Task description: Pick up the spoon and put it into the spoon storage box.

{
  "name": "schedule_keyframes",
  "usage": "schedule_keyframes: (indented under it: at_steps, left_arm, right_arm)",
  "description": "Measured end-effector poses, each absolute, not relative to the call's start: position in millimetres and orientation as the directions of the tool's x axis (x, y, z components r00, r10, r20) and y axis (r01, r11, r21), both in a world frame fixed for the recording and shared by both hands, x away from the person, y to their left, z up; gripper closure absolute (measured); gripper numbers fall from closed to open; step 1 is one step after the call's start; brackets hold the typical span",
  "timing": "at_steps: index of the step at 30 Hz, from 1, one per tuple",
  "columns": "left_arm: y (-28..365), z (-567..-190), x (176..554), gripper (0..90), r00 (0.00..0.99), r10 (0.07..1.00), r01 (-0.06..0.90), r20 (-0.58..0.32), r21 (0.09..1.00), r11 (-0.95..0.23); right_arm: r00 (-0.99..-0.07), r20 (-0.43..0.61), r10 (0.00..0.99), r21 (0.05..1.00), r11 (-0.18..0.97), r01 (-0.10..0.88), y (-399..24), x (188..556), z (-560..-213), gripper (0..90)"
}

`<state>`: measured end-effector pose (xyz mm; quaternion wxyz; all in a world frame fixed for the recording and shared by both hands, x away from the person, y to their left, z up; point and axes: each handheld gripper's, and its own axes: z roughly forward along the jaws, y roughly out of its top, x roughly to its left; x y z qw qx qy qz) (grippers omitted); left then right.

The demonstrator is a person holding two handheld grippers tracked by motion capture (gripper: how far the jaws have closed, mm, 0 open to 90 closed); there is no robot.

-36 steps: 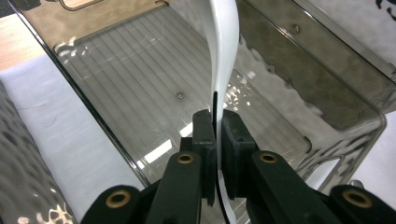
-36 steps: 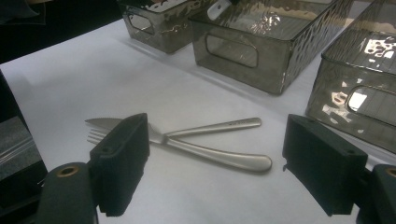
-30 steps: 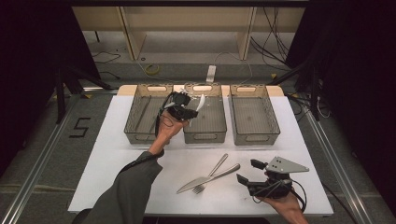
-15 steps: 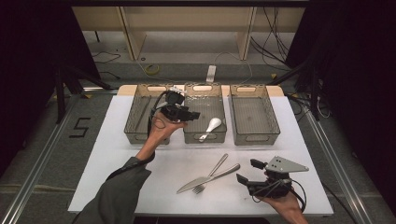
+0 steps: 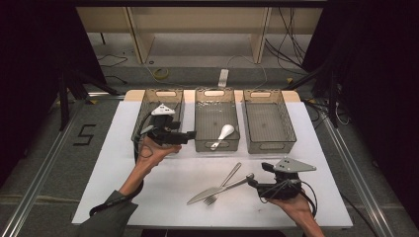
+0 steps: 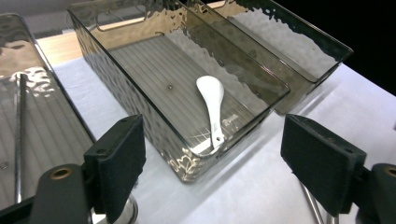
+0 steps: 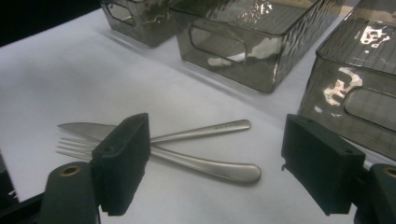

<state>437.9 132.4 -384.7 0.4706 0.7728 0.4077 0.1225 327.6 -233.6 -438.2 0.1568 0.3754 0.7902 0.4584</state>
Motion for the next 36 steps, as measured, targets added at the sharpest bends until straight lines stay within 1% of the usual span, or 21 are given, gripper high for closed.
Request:
schedule_keyframes:
  at_steps: [4, 8, 18, 22, 28, 36]
  left_arm:
    - [142, -389, 425, 19.2, 0.646, 0.744, 0.483, -0.172, 0.847, -0.224]
    - [152, -396, 415, 17.6, 0.644, 0.745, 0.484, -0.174, 0.847, -0.22]
    - [169, -405, 389, 15.7, 0.673, 0.716, 0.483, -0.185, 0.843, -0.236]
    - [175, -407, 382, 15.5, 0.671, 0.714, 0.491, -0.198, 0.841, -0.229]
    - [179, -411, 375, 15.3, 0.668, 0.719, 0.49, -0.191, 0.84, -0.232]
    - [183, -408, 363, 15.2, 0.662, 0.723, 0.486, -0.199, 0.848, -0.212]
  right_arm:
    - [-0.67, 0.087, 0.738, 0.833, 0.315, 0.455, -228, 337, -441, 27.4]
    - [-0.671, 0.089, 0.736, 0.828, 0.32, 0.46, -226, 344, -444, 30.7]
    - [-0.663, 0.096, 0.742, 0.821, 0.317, 0.474, -225, 357, -450, 44.3]
    - [-0.659, 0.098, 0.746, 0.814, 0.32, 0.484, -225, 360, -452, 50.5]
    - [-0.669, 0.1, 0.737, 0.807, 0.333, 0.487, -225, 366, -455, 60.2]
    - [-0.678, 0.089, 0.73, 0.791, 0.361, 0.493, -223, 371, -458, 66.1]
